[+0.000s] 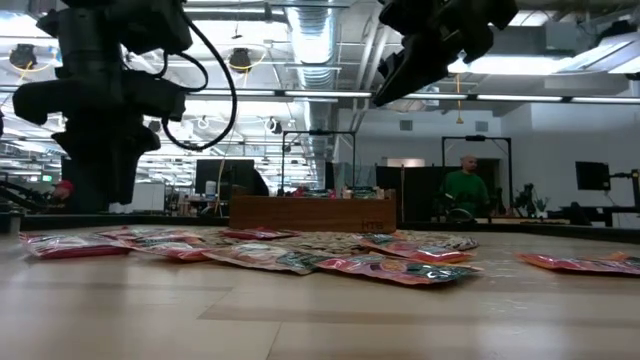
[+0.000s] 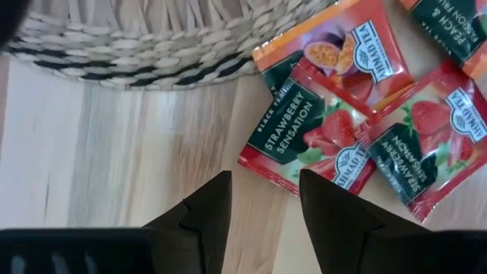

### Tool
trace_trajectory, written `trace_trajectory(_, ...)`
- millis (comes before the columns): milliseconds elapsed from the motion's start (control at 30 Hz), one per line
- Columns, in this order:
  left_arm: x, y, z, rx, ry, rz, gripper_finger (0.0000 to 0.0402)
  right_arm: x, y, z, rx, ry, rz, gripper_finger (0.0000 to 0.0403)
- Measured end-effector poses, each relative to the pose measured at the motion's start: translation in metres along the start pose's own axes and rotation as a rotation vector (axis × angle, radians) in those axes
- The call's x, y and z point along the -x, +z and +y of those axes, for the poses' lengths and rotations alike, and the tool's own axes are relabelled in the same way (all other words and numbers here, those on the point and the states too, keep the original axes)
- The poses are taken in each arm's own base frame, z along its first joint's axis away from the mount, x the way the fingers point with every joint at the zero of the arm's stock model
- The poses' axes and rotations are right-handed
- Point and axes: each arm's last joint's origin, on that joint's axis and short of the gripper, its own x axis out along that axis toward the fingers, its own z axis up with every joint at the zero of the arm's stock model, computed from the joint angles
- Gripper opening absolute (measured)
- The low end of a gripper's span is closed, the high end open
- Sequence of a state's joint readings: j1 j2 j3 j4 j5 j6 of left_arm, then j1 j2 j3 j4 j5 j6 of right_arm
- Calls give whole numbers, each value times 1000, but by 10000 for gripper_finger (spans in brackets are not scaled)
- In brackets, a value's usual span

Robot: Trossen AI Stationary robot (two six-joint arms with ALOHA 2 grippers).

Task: Pick & Place Tea
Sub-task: Put the left top red tea bag into the middle section of the wooden organizer

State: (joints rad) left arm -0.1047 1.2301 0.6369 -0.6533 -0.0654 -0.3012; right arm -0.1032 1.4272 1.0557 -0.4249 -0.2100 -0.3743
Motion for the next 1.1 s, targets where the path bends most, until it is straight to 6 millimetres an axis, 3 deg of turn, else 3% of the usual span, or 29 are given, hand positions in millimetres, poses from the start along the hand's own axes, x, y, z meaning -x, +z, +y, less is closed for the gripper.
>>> trace_trajectory(267,-3,6,-3,2,-40,-40,149,-1,2,0,6,-2,-14,71)
trace_trajectory(567,-38,9,-4,-26,-12,76,149,-1,2,0,0,-3,-20,71)
trace_trajectory(867,-53,18,-1,-29,-85,70,146,-1,3,0,2,-6,-29,71)
trace_trajectory(967,-53,17,-1,-28,-82,74,126,0,6,-1,7,-13,-53,71)
trace_trajectory(1100,-51,17,-2,-36,-57,65,59,0,9,-2,21,-28,-92,71)
